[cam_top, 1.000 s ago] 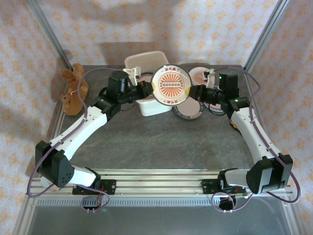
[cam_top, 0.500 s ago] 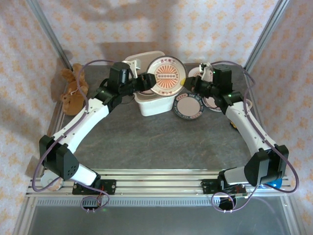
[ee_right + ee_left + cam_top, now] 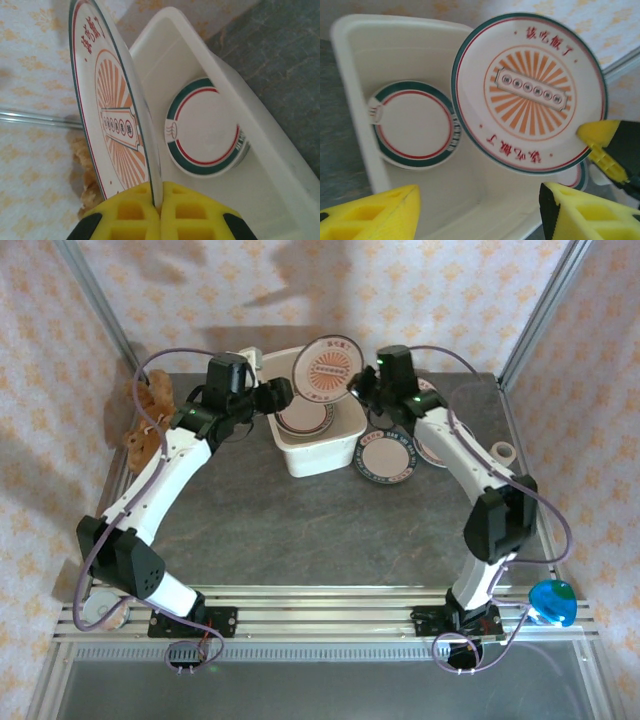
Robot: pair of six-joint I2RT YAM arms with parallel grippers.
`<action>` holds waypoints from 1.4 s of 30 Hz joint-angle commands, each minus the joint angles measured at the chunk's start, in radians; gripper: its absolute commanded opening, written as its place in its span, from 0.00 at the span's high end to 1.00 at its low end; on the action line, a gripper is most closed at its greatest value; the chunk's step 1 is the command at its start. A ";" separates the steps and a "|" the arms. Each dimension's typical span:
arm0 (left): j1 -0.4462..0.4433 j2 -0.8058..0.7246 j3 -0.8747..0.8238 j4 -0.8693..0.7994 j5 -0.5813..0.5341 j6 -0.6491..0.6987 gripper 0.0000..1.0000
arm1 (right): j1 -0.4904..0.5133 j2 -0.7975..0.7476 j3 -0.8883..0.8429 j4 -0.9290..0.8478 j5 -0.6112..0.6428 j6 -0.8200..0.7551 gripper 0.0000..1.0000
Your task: Place the plates into the plastic bin on the countertop
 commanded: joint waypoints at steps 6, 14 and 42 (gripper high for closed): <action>0.068 -0.118 -0.046 -0.091 -0.038 0.094 0.36 | 0.105 0.200 0.301 -0.202 0.290 0.136 1.00; 0.124 -0.207 -0.141 -0.101 -0.021 0.112 0.36 | 0.177 0.320 0.413 -0.296 0.423 0.218 1.00; 0.211 -0.324 -0.237 -0.206 0.004 0.160 0.36 | 0.216 0.680 0.708 -0.411 0.404 0.498 1.00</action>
